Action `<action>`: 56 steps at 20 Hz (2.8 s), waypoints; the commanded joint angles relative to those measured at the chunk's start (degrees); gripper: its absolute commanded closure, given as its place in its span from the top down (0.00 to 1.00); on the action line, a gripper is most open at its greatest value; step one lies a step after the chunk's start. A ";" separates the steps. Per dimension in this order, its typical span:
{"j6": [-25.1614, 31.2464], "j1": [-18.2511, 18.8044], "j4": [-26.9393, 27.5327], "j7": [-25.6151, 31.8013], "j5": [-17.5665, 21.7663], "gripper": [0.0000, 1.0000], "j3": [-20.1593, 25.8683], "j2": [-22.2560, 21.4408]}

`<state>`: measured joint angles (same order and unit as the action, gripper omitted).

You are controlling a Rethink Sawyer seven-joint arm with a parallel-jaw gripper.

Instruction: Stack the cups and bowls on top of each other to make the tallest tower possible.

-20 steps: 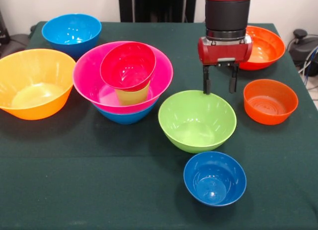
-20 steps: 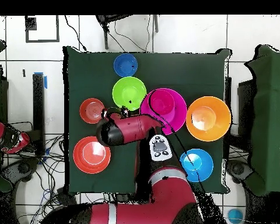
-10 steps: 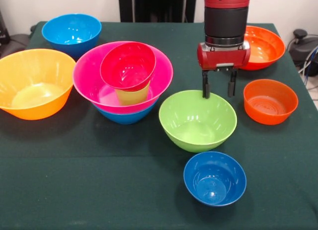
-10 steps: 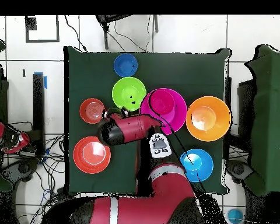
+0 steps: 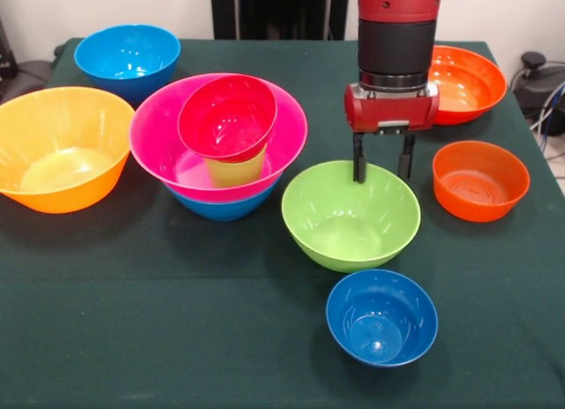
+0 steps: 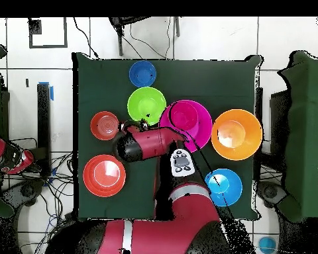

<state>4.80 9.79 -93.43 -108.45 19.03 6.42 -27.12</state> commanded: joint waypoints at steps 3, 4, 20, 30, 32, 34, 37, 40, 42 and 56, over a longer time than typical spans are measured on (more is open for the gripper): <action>-1.42 -2.81 5.54 -3.12 2.66 1.00 -1.23 4.97; -1.62 -2.62 5.87 -2.99 2.77 1.00 -1.22 5.51; -1.23 -4.48 8.55 -4.63 0.91 0.00 -2.65 8.89; -0.58 -4.46 8.85 -4.03 0.63 0.00 -2.15 8.65; -1.20 -5.03 8.30 -4.68 0.53 0.00 -3.04 8.06; -1.03 -5.86 6.50 -5.43 0.35 0.00 -4.02 6.06; -0.98 -6.35 5.50 -5.82 0.18 0.00 -4.47 4.81; -0.22 -6.37 3.67 -5.96 -0.02 0.00 -4.15 2.64; 0.28 -6.42 2.45 -6.13 -0.25 0.00 -3.92 1.05; -1.61 -5.56 0.17 -6.23 -0.20 0.00 -1.99 -0.12</action>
<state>2.59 3.80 -90.66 -108.45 18.97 0.05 -27.53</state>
